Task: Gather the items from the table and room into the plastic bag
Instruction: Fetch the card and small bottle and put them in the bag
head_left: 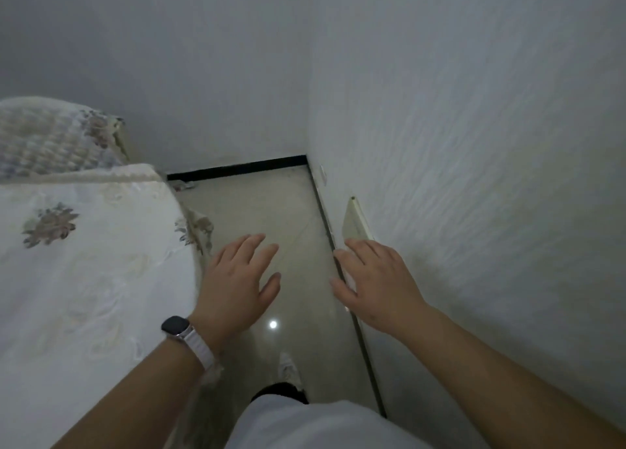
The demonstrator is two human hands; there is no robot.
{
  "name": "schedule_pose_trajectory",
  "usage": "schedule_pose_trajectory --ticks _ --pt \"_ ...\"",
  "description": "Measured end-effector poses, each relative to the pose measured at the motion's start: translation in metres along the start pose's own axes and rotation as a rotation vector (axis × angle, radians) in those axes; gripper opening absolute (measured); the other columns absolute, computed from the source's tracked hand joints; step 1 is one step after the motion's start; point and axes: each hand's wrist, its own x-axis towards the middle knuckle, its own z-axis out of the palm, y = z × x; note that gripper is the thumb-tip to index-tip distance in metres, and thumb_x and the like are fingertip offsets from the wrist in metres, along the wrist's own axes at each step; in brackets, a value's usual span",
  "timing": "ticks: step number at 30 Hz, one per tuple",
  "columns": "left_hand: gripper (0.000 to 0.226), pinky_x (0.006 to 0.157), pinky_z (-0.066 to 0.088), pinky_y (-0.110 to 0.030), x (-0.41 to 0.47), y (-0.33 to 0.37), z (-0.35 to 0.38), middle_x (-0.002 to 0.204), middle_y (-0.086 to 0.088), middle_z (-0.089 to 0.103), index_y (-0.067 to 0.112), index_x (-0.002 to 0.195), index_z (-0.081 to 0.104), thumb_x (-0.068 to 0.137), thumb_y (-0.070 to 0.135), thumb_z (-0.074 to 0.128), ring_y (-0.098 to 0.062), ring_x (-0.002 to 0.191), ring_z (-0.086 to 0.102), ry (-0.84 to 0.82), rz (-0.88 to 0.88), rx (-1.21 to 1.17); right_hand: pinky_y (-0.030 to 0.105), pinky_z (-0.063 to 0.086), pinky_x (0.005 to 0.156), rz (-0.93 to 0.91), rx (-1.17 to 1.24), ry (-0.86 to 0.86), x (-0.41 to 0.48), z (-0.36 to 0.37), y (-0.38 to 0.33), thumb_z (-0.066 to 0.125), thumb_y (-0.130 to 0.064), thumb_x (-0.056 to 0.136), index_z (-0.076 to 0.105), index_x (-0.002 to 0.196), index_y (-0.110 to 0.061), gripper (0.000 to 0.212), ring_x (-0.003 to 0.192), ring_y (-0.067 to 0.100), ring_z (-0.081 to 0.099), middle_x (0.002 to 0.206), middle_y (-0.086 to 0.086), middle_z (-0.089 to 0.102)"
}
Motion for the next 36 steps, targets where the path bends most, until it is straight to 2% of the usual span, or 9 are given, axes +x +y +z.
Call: schedule_pose_trajectory --ticks 6,13,15,17,21,26,32,36 --pt "0.048 0.098 0.044 -0.048 0.092 -0.077 -0.006 0.132 -0.012 0.059 0.016 0.125 0.062 0.088 0.043 0.046 -0.035 0.121 0.055 0.040 0.015 -0.015 0.043 0.046 0.094 -0.063 -0.072 0.003 0.132 -0.001 -0.009 0.043 -0.048 0.089 0.065 0.122 -0.014 0.052 0.113 0.030 0.058 0.128 0.010 0.062" --pt "0.048 0.097 0.045 -0.048 0.156 -0.139 -0.011 0.132 -0.013 0.059 0.015 0.127 0.061 0.088 0.041 0.050 -0.033 0.120 0.054 0.103 -0.058 -0.009 0.043 0.044 0.095 -0.110 -0.059 0.003 0.239 0.015 -0.011 0.045 -0.049 0.089 0.063 0.123 -0.015 0.051 0.115 0.029 0.056 0.129 0.009 0.061" --pt "0.048 0.096 0.046 -0.049 0.183 -0.169 -0.001 0.132 -0.013 0.059 0.016 0.127 0.061 0.087 0.041 0.050 -0.033 0.120 0.054 0.077 -0.147 -0.023 0.042 0.045 0.094 -0.148 -0.025 -0.022 0.294 0.033 -0.006 0.046 -0.049 0.089 0.064 0.123 -0.015 0.051 0.113 0.028 0.057 0.127 0.009 0.061" --pt "0.048 0.096 0.045 -0.048 0.192 -0.177 0.001 0.132 -0.012 0.058 0.016 0.126 0.061 0.087 0.041 0.051 -0.034 0.120 0.055 0.074 -0.139 0.011 0.042 0.044 0.094 -0.192 -0.041 -0.003 0.315 0.039 -0.004 0.045 -0.049 0.089 0.063 0.124 -0.015 0.052 0.114 0.029 0.056 0.128 0.010 0.061" --pt "0.047 0.097 0.044 -0.046 0.252 -0.221 0.018 0.132 -0.011 0.059 0.016 0.126 0.061 0.086 0.041 0.053 -0.032 0.120 0.054 0.053 -0.221 0.049 0.041 0.045 0.093 -0.206 0.030 -0.004 0.411 0.073 0.015 0.043 -0.049 0.089 0.065 0.121 -0.015 0.052 0.112 0.029 0.058 0.127 0.009 0.062" --pt "0.049 0.099 0.044 -0.048 0.337 -0.265 0.030 0.134 -0.011 0.058 0.018 0.128 0.059 0.087 0.042 0.052 -0.033 0.121 0.054 -0.045 -0.353 0.101 0.045 0.044 0.094 -0.276 0.077 -0.110 0.535 0.104 0.040 0.039 -0.051 0.090 0.063 0.124 -0.015 0.055 0.114 0.030 0.057 0.129 0.011 0.060" --pt "0.049 0.100 0.043 -0.047 0.435 -0.300 0.023 0.134 -0.012 0.058 0.017 0.128 0.059 0.088 0.042 0.049 -0.033 0.124 0.052 -0.014 -0.438 0.127 0.044 0.047 0.089 -0.424 0.093 -0.118 0.666 0.111 0.048 0.043 -0.050 0.087 0.066 0.118 -0.013 0.053 0.109 0.032 0.059 0.123 0.012 0.063" --pt "0.048 0.101 0.040 -0.046 0.467 -0.332 0.020 0.133 -0.012 0.058 0.017 0.127 0.060 0.086 0.040 0.052 -0.033 0.123 0.053 0.035 -0.518 0.139 0.045 0.047 0.092 -0.504 0.109 -0.123 0.726 0.115 0.031 0.044 -0.049 0.087 0.066 0.117 -0.013 0.052 0.111 0.032 0.058 0.126 0.012 0.062"
